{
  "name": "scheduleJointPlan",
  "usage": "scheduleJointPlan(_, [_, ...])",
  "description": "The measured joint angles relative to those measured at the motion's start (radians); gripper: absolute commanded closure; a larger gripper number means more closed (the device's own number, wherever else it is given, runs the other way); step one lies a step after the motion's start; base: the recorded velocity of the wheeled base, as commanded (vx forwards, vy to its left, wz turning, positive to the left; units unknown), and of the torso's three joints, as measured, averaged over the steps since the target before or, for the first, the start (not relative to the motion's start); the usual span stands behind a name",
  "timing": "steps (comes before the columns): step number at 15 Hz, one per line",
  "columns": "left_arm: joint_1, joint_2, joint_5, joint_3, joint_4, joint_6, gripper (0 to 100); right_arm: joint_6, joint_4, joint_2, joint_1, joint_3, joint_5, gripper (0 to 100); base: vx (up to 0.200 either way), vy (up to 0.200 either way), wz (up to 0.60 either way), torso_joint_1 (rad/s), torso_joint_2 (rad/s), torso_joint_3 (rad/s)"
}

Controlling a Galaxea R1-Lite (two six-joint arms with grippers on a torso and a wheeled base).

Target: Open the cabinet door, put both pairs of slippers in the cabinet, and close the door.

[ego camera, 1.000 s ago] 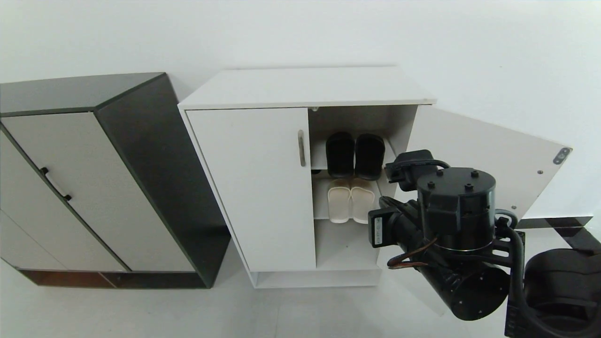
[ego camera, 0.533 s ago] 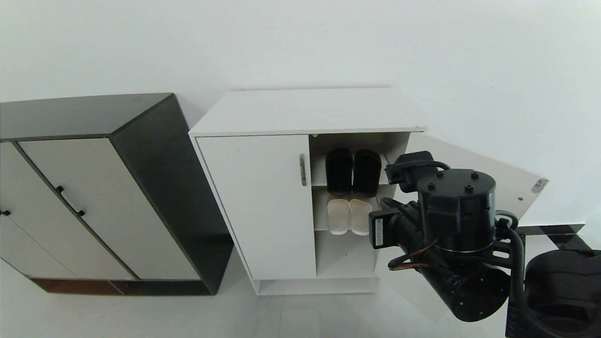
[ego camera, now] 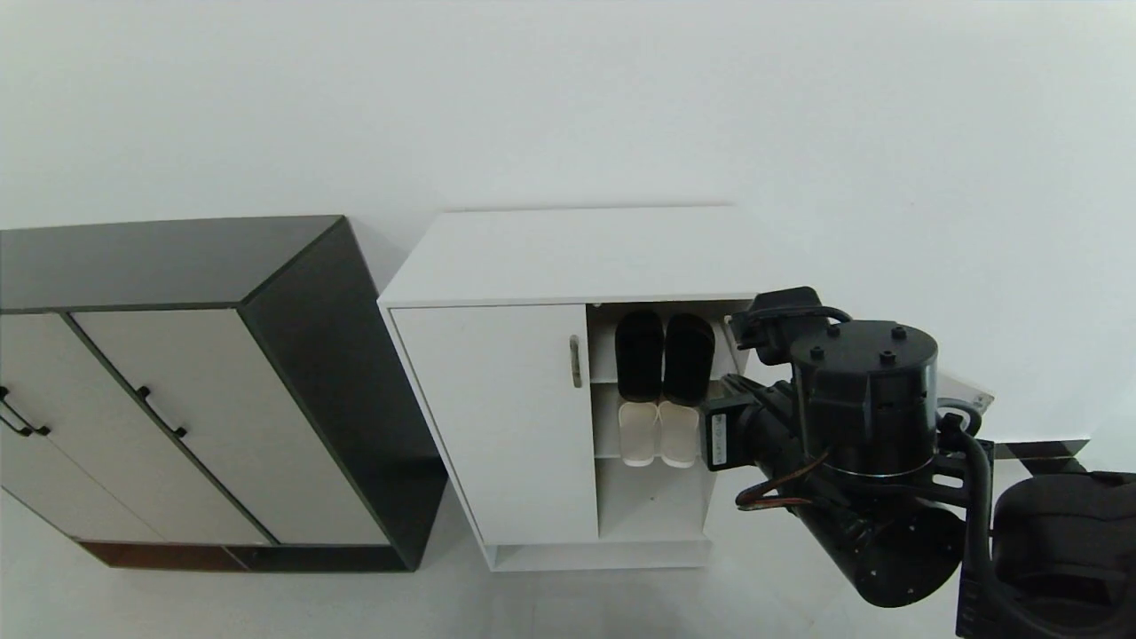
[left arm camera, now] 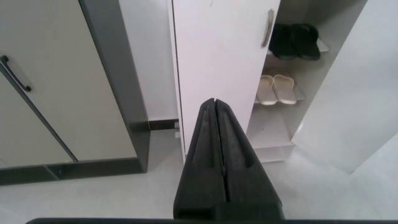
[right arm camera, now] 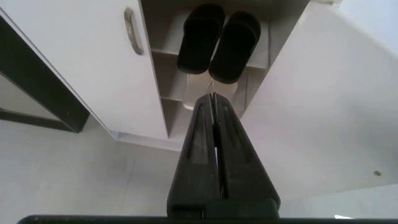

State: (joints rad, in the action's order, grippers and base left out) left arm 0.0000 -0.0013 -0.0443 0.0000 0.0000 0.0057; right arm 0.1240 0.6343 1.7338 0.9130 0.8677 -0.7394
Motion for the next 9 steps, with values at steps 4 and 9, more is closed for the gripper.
scheduleJointPlan(4, [0.000,0.000,0.000,0.000,0.000,0.000,100,-0.012,0.002,0.000,-0.001,-0.007,0.000,100,0.000,0.000,0.00,0.077,-0.16,-0.088])
scheduleJointPlan(9, [0.000,0.000,0.000,0.000,0.000,0.000,100,-0.013,0.003,0.000,0.000,-0.014,0.000,100,0.000,0.000,-0.36,0.000,-0.01,0.000])
